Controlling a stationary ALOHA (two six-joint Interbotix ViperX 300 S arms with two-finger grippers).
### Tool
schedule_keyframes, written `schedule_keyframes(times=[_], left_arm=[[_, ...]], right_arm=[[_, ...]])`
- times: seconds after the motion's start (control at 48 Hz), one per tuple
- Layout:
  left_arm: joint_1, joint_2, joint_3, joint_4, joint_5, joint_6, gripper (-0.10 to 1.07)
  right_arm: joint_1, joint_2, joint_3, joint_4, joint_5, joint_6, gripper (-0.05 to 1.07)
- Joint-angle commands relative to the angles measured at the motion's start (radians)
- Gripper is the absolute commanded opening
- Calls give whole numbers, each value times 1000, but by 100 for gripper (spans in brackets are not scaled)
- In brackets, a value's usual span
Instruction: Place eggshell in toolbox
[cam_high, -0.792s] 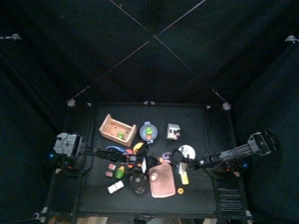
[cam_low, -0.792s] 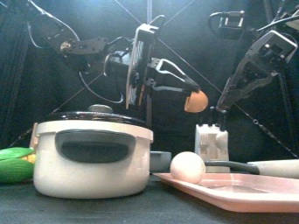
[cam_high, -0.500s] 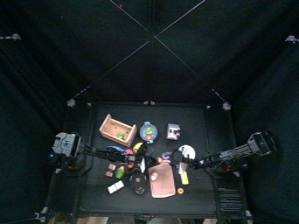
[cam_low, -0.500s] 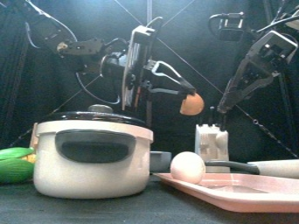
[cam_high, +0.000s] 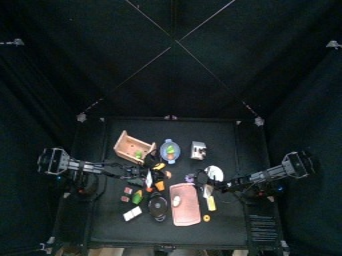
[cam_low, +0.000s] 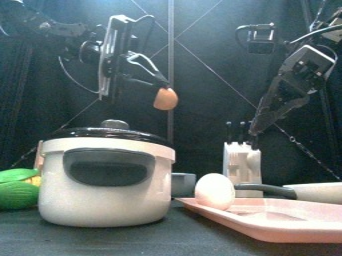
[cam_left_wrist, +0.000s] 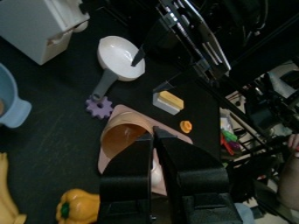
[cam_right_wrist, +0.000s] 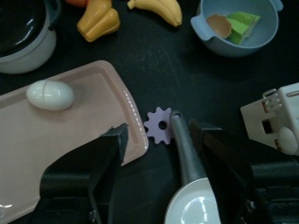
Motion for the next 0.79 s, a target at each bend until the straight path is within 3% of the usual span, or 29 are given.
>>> schedule_keyframes(times=[0.0, 0.25, 0.333, 0.562, 0.771], left_arm=[[35, -106, 8, 17, 83, 2, 44], [164, -318, 28, 129, 430, 3, 45], [212, -354, 41, 184, 486, 3, 46], [341, -387, 114, 318, 500, 6, 46], [446, -382, 187, 334, 446, 0, 46]], right_arm=[[-8, -3, -17, -5, -3, 2, 91], [-21, 6, -25, -8, -5, 0, 91], [-28, 11, -31, -9, -5, 0, 91], [-35, 32, -38, -14, -8, 0, 91], [-38, 43, -43, -21, -9, 0, 91]])
